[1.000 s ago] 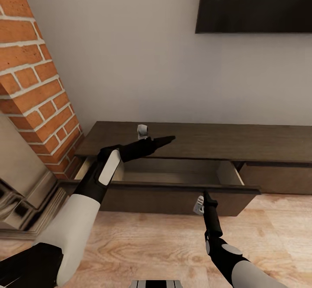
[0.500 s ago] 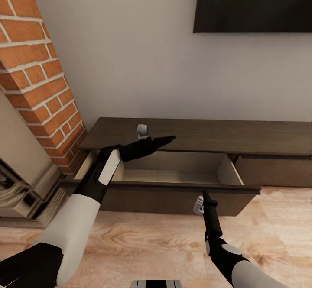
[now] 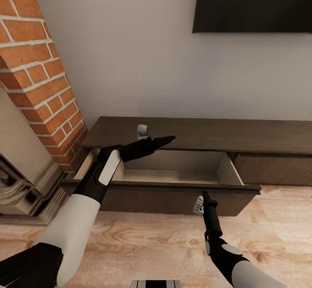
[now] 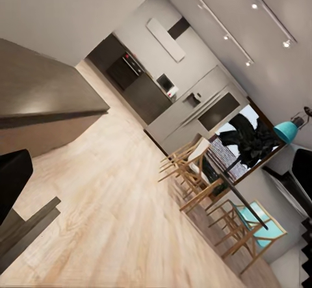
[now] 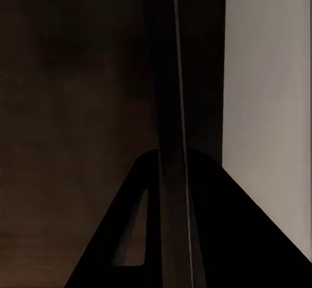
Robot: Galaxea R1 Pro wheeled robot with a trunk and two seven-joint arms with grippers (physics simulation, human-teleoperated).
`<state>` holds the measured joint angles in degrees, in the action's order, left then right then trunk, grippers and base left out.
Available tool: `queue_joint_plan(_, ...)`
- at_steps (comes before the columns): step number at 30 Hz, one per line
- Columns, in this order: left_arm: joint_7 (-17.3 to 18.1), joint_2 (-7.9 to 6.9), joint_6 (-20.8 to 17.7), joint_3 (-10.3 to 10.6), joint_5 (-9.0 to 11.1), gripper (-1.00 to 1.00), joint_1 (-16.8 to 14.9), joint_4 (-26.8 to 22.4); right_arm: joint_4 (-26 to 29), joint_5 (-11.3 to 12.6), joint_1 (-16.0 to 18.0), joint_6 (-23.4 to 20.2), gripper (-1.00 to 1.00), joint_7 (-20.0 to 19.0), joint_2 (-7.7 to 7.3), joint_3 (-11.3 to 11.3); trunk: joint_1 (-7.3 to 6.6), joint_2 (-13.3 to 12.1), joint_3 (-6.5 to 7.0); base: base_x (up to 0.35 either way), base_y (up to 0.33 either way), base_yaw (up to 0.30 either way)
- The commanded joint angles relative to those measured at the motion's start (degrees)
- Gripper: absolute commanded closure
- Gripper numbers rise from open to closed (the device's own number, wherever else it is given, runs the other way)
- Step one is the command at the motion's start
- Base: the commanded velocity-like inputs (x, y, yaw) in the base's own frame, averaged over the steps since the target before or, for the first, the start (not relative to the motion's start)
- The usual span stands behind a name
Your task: Place each of the two pumpkins and all three candles from the living room inside a cabinet in the living room (use any cabinet), then make sure every cabinet is closed, and position the cauldron so it is next to a table in the living room.
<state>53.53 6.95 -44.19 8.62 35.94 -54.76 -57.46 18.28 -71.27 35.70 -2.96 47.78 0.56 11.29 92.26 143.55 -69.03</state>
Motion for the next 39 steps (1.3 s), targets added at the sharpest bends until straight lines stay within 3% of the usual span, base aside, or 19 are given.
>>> queue_joint_plan(1,-0.01,-0.01,-0.01,-0.01,-0.02,-1.00,0.00,-0.02,-1.14,0.61,-0.02,0.05,1.00,-0.08,-0.03,-1.01,0.01,0.00,-0.01,-0.279,0.000,0.000)
queue_joint_plan(31,-0.01,-0.01,-0.01,-0.07,0.01,-1.00,0.00,0.07,-1.13,0.61,-0.03,0.19,1.00,-0.05,0.03,-1.03,0.01,0.00,-0.01,-0.060,0.000,0.000)
queue_joint_plan(32,-0.01,-0.01,0.01,-0.06,0.01,-1.00,0.00,0.07,-1.14,0.61,-0.03,0.17,-1.00,-0.05,0.01,-1.05,0.01,0.00,-0.01,0.000,0.000,0.000)
queue_joint_plan(39,-0.01,-0.01,0.06,-0.09,0.01,-1.00,0.02,0.07,-1.00,0.61,-0.03,0.15,-1.00,-0.08,-0.01,-1.09,0.01,0.00,-0.01,0.000,0.000,0.000)
